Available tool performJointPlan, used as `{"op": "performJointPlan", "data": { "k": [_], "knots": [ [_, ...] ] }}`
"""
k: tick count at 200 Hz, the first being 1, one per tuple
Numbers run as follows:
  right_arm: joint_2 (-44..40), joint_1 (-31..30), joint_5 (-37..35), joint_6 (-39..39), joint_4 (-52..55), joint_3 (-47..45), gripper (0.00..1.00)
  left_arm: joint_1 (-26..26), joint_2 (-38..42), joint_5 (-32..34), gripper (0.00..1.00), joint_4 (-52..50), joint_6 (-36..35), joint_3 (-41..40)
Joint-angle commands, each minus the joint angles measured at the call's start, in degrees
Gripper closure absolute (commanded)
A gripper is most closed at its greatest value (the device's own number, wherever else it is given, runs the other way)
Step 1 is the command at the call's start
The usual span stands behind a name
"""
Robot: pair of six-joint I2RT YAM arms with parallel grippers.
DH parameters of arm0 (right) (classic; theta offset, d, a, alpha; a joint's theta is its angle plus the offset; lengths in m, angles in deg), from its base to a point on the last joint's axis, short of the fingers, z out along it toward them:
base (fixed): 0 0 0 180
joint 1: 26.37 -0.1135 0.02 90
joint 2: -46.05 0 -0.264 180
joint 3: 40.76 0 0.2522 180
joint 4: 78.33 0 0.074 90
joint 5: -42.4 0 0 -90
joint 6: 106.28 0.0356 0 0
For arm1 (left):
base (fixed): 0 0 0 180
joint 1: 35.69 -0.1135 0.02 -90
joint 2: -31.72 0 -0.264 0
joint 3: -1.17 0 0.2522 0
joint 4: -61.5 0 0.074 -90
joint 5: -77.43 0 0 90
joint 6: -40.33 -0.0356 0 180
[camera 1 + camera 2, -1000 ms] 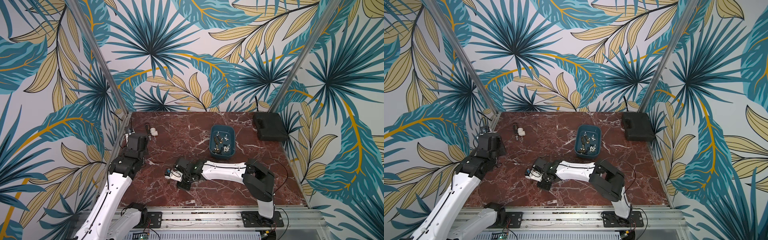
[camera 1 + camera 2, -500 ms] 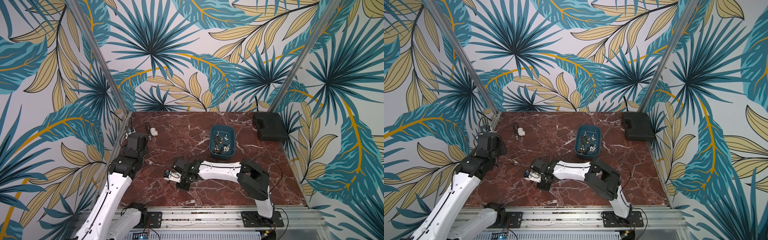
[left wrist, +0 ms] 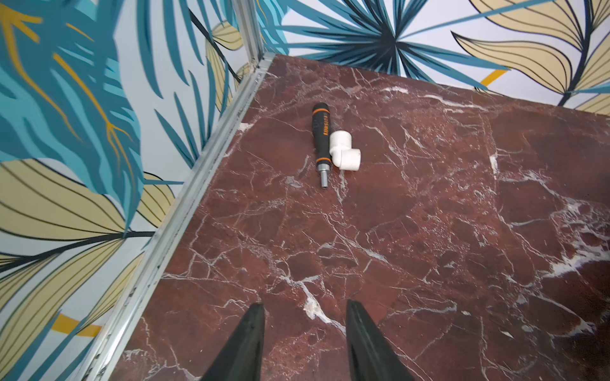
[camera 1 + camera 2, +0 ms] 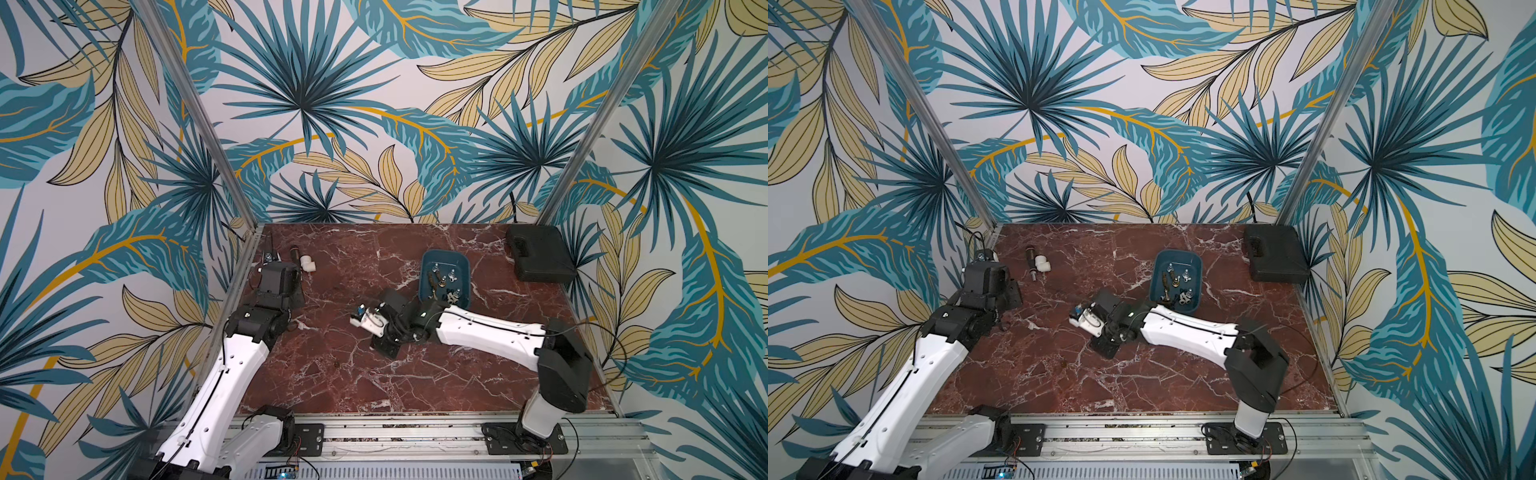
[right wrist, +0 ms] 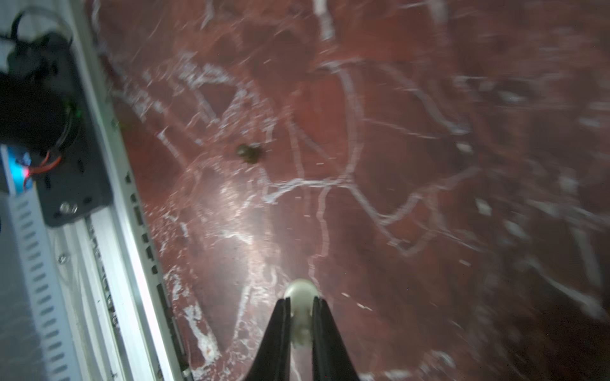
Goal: Put the chess pieces into the storage box
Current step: Pick up the chess piece at the center of the board, then place the chess piece in the storage box.
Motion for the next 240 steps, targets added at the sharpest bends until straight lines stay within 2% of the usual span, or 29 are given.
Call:
{"op": "performJointPlan", "data": {
  "k": [1,15,31,55,87,118,187,214,240],
  "knots": [
    [-4.9,6.4,-7.7,8.0,3.0,-1.7,0.96,-0.3,-2.9,-5.4,0.56,1.1,0.2,1.7],
    [-6.0,11.3,-13.1,10.8,4.5,-1.1,0.96,0.2,-5.3,-8.1,0.57,0.7,1.1,2.7],
    [-4.9,16.6,-16.2,13.8,5.7,0.2,0.95,2.0,-8.0,-11.7,0.57,1.3,1.6,3.5],
    [-0.2,23.5,-17.2,17.1,7.4,3.3,0.95,7.7,-12.6,-15.0,0.57,2.2,1.3,5.5],
    [6.6,28.3,-17.0,18.4,7.9,7.3,0.95,12.9,-17.8,-17.1,0.57,1.6,2.1,8.9],
    [10.6,30.4,-17.4,18.3,7.8,9.2,0.95,14.6,-20.2,-17.1,0.57,2.1,2.2,10.1],
    [18.0,31.8,-14.1,18.2,7.0,12.5,0.89,14.9,-24.7,-19.6,0.57,-0.9,0.7,13.4],
    [18.8,31.8,-13.5,18.4,6.6,12.6,0.87,15.0,-25.3,-18.7,0.57,-4.3,1.1,13.9],
    [18.7,31.9,-13.2,18.4,6.5,12.4,0.81,15.0,-25.4,-15.9,0.57,-8.9,1.9,13.8]
  ]
}}
